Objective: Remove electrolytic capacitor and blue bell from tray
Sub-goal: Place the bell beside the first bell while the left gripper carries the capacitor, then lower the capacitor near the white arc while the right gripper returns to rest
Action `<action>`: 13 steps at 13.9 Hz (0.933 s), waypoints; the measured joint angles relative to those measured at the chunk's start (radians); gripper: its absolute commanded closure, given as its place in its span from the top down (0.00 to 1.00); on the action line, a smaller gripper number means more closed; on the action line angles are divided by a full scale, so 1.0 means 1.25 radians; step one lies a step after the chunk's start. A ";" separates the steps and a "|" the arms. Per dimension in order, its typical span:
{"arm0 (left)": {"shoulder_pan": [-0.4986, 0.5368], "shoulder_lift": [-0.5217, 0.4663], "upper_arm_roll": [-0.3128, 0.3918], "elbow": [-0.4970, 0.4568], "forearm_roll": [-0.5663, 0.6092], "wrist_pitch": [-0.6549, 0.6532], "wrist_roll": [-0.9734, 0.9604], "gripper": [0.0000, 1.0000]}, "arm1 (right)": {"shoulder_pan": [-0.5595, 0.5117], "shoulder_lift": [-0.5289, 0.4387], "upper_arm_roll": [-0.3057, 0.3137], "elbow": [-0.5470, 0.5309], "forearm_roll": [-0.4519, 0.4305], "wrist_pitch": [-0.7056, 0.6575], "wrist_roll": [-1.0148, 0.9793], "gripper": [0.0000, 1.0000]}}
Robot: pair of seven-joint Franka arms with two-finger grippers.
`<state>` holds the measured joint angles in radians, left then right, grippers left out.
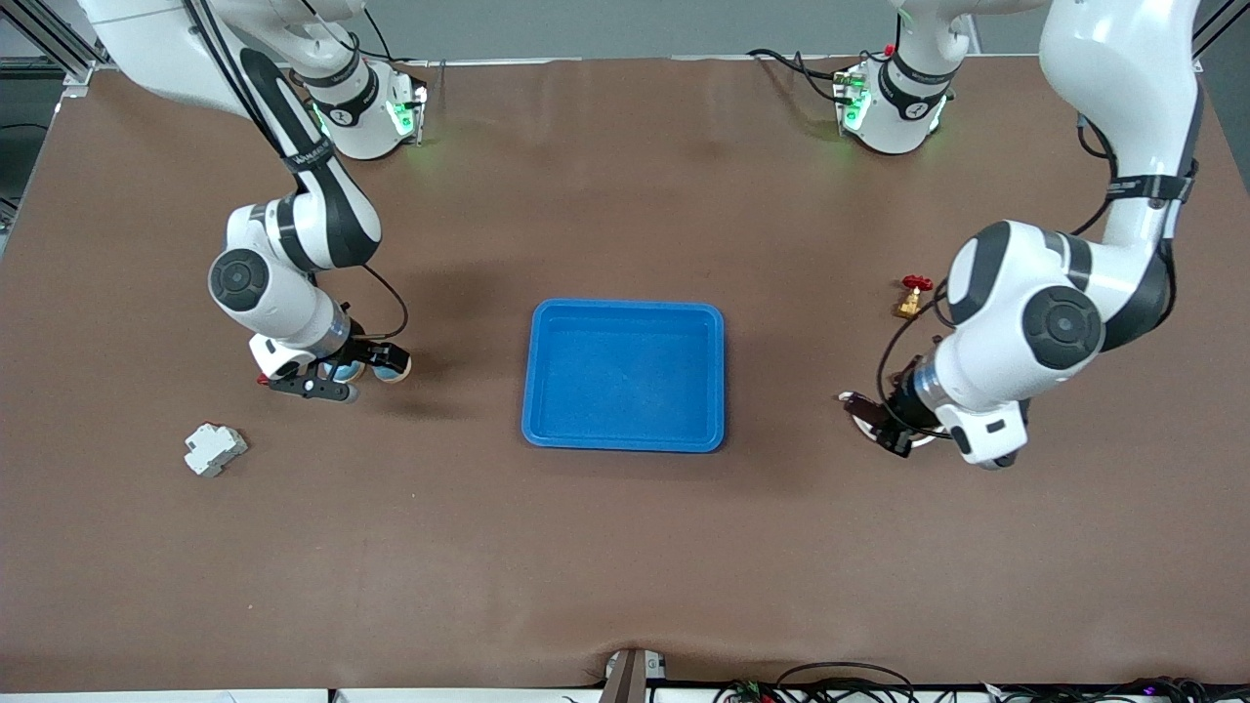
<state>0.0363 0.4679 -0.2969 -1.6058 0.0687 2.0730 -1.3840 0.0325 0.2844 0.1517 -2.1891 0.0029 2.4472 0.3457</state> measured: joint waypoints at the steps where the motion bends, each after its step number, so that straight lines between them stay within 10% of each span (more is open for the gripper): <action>1: 0.018 0.008 0.000 0.007 0.000 0.000 0.019 0.00 | 0.000 -0.004 -0.001 0.017 0.000 -0.015 0.000 1.00; 13: 0.049 0.201 0.051 0.065 0.001 0.088 0.050 0.00 | -0.070 -0.031 -0.014 0.246 -0.001 -0.297 -0.130 1.00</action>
<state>0.0972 0.7191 -0.2325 -1.5243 0.0696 2.1827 -1.3220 -0.0547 0.2451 0.1347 -1.8813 0.0021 2.0763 0.1827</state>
